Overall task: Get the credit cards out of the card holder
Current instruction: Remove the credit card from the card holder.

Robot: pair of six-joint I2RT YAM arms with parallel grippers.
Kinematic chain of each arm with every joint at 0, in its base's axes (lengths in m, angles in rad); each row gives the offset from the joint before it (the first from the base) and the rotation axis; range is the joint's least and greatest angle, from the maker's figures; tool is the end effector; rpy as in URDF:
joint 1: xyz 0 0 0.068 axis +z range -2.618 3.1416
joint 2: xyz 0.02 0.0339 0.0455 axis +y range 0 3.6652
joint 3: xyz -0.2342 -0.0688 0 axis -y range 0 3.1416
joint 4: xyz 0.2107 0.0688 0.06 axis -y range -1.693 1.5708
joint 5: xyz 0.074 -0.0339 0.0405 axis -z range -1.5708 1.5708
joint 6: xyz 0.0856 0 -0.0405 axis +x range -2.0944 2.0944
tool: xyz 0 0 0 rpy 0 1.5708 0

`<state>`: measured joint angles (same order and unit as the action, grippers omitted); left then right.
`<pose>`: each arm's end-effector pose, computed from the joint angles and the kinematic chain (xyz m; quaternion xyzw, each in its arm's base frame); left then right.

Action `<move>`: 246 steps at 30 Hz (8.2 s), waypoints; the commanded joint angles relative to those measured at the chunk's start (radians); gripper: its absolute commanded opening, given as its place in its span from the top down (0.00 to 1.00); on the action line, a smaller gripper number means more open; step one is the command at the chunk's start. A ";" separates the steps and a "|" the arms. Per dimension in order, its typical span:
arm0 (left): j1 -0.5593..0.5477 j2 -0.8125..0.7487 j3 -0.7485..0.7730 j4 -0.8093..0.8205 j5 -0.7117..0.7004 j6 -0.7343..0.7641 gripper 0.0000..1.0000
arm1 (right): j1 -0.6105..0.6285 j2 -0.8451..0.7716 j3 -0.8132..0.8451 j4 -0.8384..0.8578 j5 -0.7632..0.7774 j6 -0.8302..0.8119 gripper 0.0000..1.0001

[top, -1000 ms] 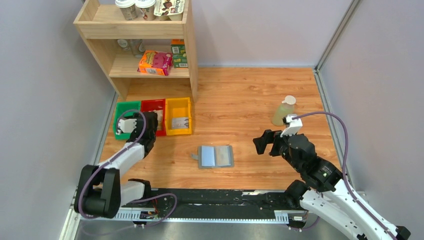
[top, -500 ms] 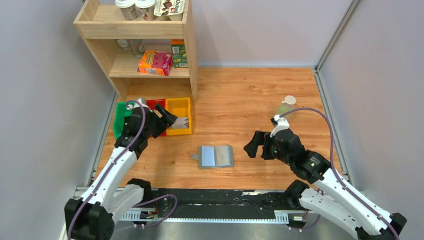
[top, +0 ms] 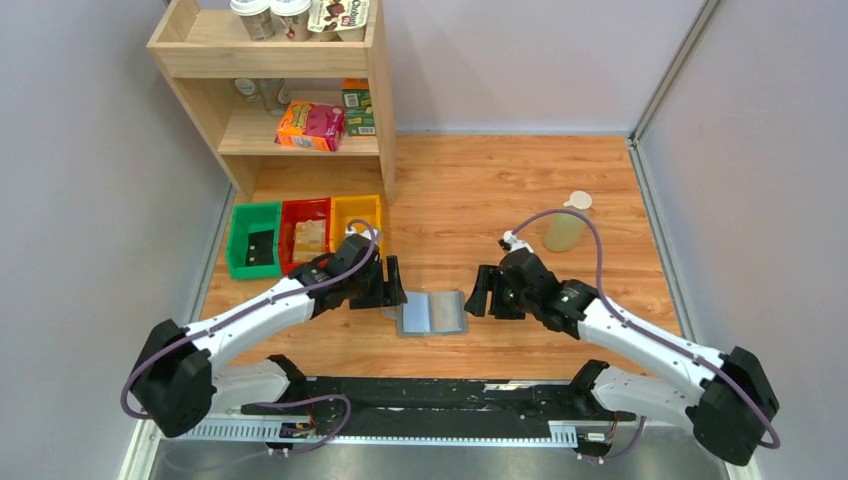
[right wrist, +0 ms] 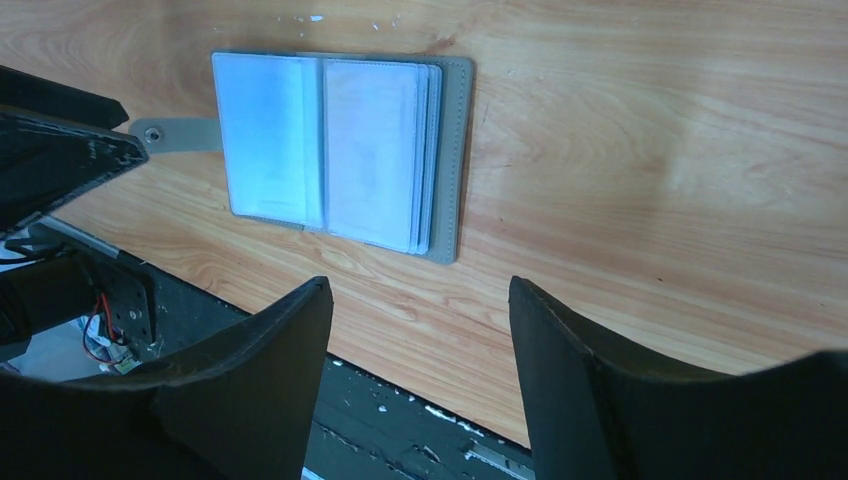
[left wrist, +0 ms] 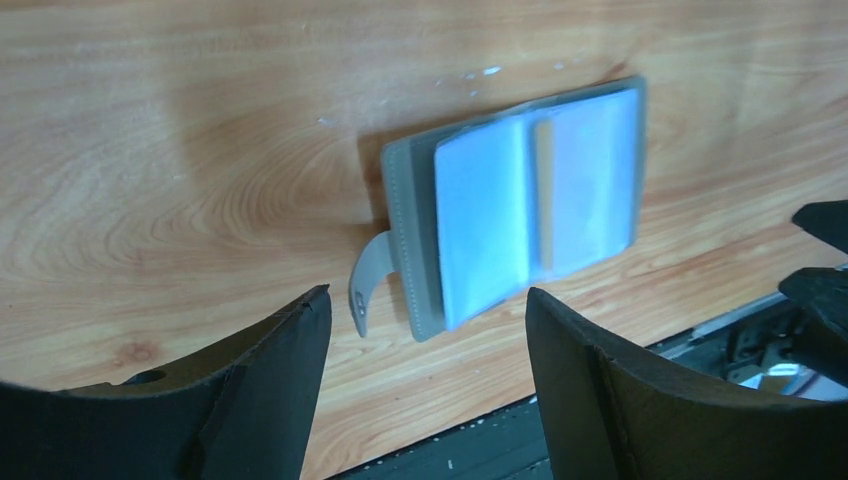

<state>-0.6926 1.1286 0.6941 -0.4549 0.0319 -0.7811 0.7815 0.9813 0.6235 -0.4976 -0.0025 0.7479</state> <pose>0.1804 -0.1532 0.1670 -0.0364 0.9417 -0.2356 0.2373 0.1509 0.1501 0.1701 -0.0162 0.9366 0.2432 0.2518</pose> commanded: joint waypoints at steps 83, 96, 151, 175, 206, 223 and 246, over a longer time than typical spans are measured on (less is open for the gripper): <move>-0.173 0.258 -0.251 0.449 0.082 -0.356 0.73 | 0.194 0.447 0.263 0.099 -0.048 -0.139 0.52; -0.174 0.226 -0.294 0.498 0.060 -0.391 0.74 | 0.295 0.510 0.341 0.028 -0.070 -0.216 0.48; -0.179 0.233 -0.174 0.892 0.108 -0.366 0.46 | -0.152 0.335 0.075 0.168 -0.114 -0.286 0.76; -0.193 0.481 -0.182 0.993 0.174 -0.426 0.55 | -0.174 0.447 -0.027 0.243 -0.182 -0.286 0.83; -0.196 0.570 -0.225 1.285 0.172 -0.494 0.69 | -0.174 0.433 -0.054 0.257 -0.195 -0.275 0.84; -0.208 0.556 -0.197 1.280 0.161 -0.458 0.70 | -0.174 0.438 -0.062 0.268 -0.215 -0.266 0.84; -0.214 0.553 -0.212 1.253 0.109 -0.481 0.82 | -0.172 0.444 -0.073 0.275 -0.228 -0.254 0.84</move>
<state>-0.8967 1.7241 0.4644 0.7544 0.1562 -1.2774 0.5976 1.3914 0.5888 -0.1661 -0.2111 0.4870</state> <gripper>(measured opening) 0.252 0.163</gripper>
